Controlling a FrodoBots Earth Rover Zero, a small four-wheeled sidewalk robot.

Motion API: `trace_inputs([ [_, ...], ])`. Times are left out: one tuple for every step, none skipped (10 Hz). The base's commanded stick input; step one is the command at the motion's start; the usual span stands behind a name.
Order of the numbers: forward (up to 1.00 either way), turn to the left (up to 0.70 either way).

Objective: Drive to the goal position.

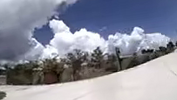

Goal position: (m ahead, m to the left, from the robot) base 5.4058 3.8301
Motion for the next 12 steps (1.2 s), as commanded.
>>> trace_inputs([
  [0.85, 0.0],
  [0.85, 0.0],
  [0.85, 0.0],
  [0.85, 0.0],
  [0.85, 0.0],
  [0.85, 0.0],
  [0.85, 0.0],
  [0.85, 0.0],
  [0.85, 0.0],
  [0.85, 0.0],
  [0.85, 0.31],
  [0.85, 0.34],
])
